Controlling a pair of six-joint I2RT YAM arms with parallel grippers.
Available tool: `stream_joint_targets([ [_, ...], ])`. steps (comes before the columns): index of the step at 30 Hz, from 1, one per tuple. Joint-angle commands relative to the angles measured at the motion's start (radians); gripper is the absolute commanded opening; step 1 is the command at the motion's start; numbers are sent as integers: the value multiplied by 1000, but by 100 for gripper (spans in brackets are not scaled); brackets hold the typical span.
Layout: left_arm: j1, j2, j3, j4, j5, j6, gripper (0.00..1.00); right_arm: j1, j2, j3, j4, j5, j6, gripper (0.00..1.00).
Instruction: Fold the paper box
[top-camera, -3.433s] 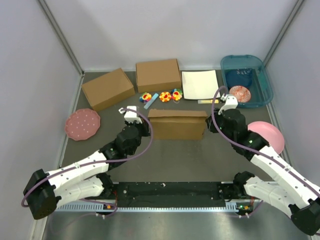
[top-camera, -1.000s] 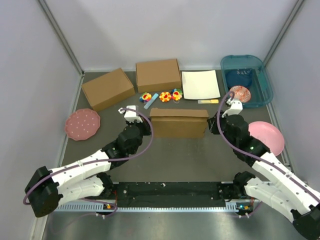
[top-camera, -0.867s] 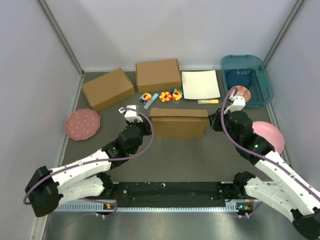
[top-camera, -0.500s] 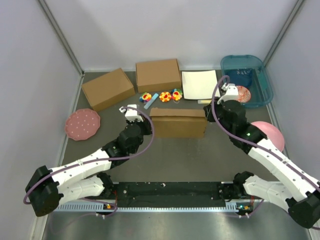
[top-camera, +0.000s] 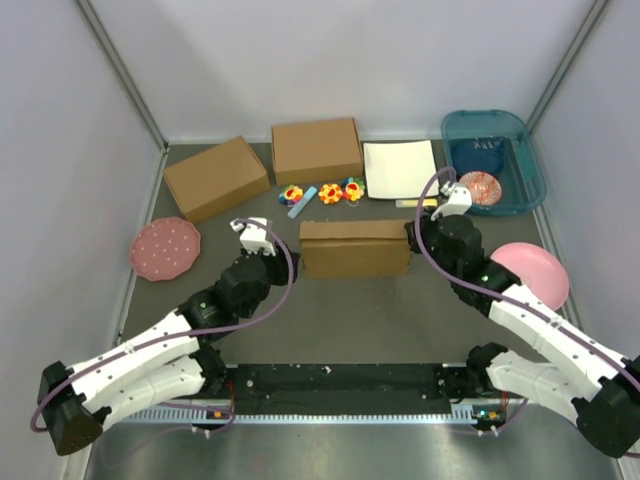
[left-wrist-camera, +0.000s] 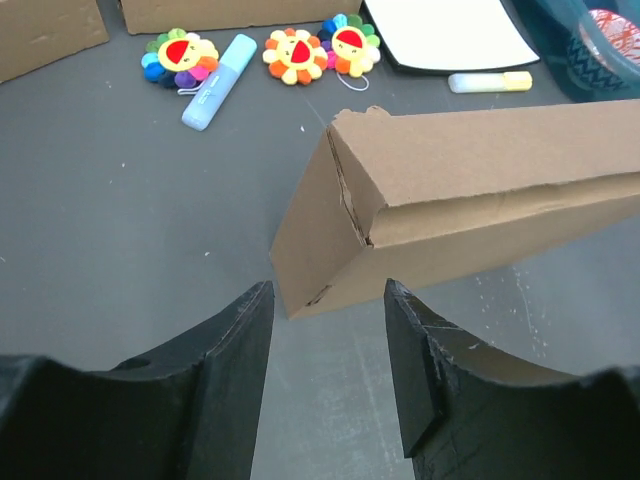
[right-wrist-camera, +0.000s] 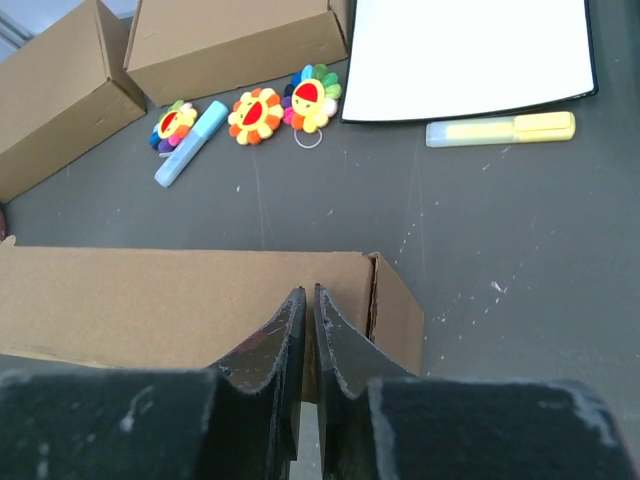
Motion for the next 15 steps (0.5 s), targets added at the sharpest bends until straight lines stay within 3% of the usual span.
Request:
stream_joint_targets([
  [1, -5, -97, 55, -44, 29, 49, 55, 6, 39, -13, -88, 19, -8, 8],
  [9, 5, -48, 173, 112, 3, 101, 56, 6, 64, 5, -87, 19, -14, 8],
  [12, 27, -2, 200, 207, 20, 126, 41, 5, 62, 5, -87, 17, -17, 8],
  [13, 36, 14, 208, 223, 47, 124, 21, 6, 62, 5, -87, 16, -15, 8],
  [15, 74, 70, 222, 240, 95, 104, 7, 5, 64, 4, -88, 13, -14, 8],
])
